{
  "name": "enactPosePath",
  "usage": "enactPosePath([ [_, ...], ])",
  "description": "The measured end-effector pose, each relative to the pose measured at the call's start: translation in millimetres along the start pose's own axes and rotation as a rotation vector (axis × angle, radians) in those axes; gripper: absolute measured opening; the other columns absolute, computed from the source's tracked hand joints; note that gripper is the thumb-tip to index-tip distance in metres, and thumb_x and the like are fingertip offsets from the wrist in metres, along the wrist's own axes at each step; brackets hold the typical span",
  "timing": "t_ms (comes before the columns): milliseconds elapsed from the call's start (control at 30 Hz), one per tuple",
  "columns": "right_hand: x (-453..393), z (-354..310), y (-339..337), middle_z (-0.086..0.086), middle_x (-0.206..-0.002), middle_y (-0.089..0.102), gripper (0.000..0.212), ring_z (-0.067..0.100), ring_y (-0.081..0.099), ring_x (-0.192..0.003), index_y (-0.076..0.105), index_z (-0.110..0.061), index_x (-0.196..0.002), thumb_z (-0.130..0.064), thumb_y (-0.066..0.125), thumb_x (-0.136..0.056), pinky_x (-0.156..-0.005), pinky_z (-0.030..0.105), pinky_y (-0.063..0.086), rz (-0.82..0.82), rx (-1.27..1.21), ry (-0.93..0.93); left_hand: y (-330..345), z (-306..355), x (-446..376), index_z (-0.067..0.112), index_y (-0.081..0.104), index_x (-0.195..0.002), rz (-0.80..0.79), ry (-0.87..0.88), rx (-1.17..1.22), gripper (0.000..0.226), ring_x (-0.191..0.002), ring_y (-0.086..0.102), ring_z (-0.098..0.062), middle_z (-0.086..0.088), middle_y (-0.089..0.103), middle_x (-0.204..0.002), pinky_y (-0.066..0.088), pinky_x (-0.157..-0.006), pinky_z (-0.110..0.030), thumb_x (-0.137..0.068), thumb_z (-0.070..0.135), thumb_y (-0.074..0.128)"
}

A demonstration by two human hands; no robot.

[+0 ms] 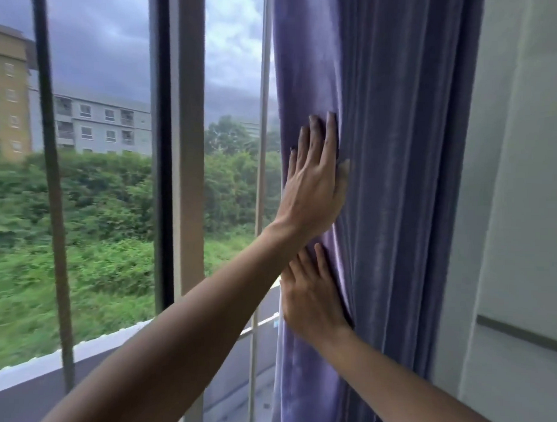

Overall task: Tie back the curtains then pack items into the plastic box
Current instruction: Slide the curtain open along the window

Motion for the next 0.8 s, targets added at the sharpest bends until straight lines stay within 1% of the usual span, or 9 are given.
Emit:
enactPosePath([
  [67,-0.4,13.4,7.8,0.015,-0.138,0.053,0.058,0.031,0.042,-0.134,0.051,-0.002,-0.133,-0.016,0.056,-0.076,-0.114,0.051,0.028,-0.006,0.036,0.041,17.7,2.7,-0.3,0.009,0.005,-0.152,-0.036,-0.015,0.043,0.057,-0.148,0.0,-0.029,-0.012,0.003,-0.16,0.007,-0.12,-0.047,-0.101,0.028,0.024],
  [133,-0.6,31.8,15.5,0.014,-0.14,0.051,0.057,0.031,0.042,-0.135,0.051,-0.003,-0.135,-0.022,0.058,-0.082,-0.114,0.05,0.029,0.007,0.036,0.117,33.6,2.1,-7.2,0.01,0.008,-0.152,-0.038,-0.01,0.055,0.054,-0.148,0.002,-0.028,-0.01,0.006,-0.16,0.008,-0.12,-0.046,-0.102,0.021,0.027],
  [233,4.1,57.4,35.7,0.015,-0.148,0.041,0.059,0.03,0.033,-0.14,0.037,-0.001,-0.143,-0.02,0.043,-0.087,-0.116,0.048,0.026,-0.005,0.07,0.165,60.4,-4.4,-26.8,0.013,0.008,-0.152,-0.03,-0.002,0.022,0.056,-0.148,0.003,-0.027,-0.007,0.007,-0.16,0.01,-0.12,-0.046,-0.1,0.012,0.03],
  [333,9.5,87.2,57.4,0.016,-0.154,0.03,0.063,0.029,0.025,-0.144,0.03,-0.002,-0.147,-0.015,0.032,-0.086,-0.119,0.045,0.014,-0.038,0.103,0.226,89.9,-6.7,-46.9,0.016,0.008,-0.152,-0.027,0.009,0.005,0.062,-0.148,0.004,-0.025,-0.004,0.006,-0.161,0.01,-0.12,-0.043,-0.097,0.003,0.032],
  [433,10.2,120.1,80.4,0.014,-0.158,0.019,0.074,0.027,0.018,-0.147,0.022,-0.002,-0.15,-0.017,0.041,-0.08,-0.119,0.044,0.008,-0.06,0.14,0.273,122.5,-6.0,-69.5,0.017,0.009,-0.152,-0.025,0.035,0.009,0.063,-0.148,0.006,-0.025,-0.003,0.006,-0.161,0.012,-0.12,-0.043,-0.096,0.0,0.032],
  [533,7.5,155.6,107.0,0.012,-0.159,0.018,0.083,0.025,0.017,-0.147,0.022,-0.003,-0.15,-0.017,0.053,-0.075,-0.119,0.043,0.009,-0.06,0.143,0.273,161.8,-4.8,-87.5,0.016,0.008,-0.152,-0.019,0.048,-0.018,0.064,-0.148,0.006,-0.026,-0.003,0.005,-0.161,0.013,-0.12,-0.043,-0.095,-0.002,0.032],
  [600,5.5,181.6,123.4,0.012,-0.159,0.018,0.084,0.025,0.017,-0.147,0.022,-0.003,-0.15,-0.018,0.054,-0.074,-0.118,0.043,0.009,-0.049,0.151,0.271,190.3,-4.8,-98.5,0.016,0.008,-0.152,0.001,0.047,-0.036,0.065,-0.148,0.005,-0.026,-0.002,0.004,-0.161,0.01,-0.119,-0.042,-0.095,-0.002,0.033],
  [700,1.9,223.1,148.8,0.012,-0.158,0.018,0.08,0.025,0.017,-0.147,0.022,-0.004,-0.151,-0.023,0.046,-0.077,-0.118,0.044,0.009,-0.049,0.161,0.258,235.2,-6.6,-121.4,0.016,0.006,-0.152,0.032,0.04,-0.054,0.065,-0.148,0.003,-0.025,-0.001,0.002,-0.161,0.007,-0.119,-0.04,-0.096,-0.004,0.031],
  [800,0.4,272.7,180.8,0.012,-0.158,0.02,0.081,0.025,0.018,-0.147,0.023,-0.004,-0.15,-0.024,0.05,-0.076,-0.119,0.043,0.006,-0.093,0.15,0.278,287.7,-6.1,-145.6,0.015,0.007,-0.152,-0.011,0.059,-0.054,0.063,-0.148,0.004,-0.024,0.0,0.004,-0.161,0.009,-0.12,-0.04,-0.097,-0.004,0.03],
])
Point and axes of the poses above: each hand's wrist, its own x-axis away from the middle knuckle, its own y-axis out of the palm, z = x × y, the point moved 6 cm from there along -x, towards the middle knuckle
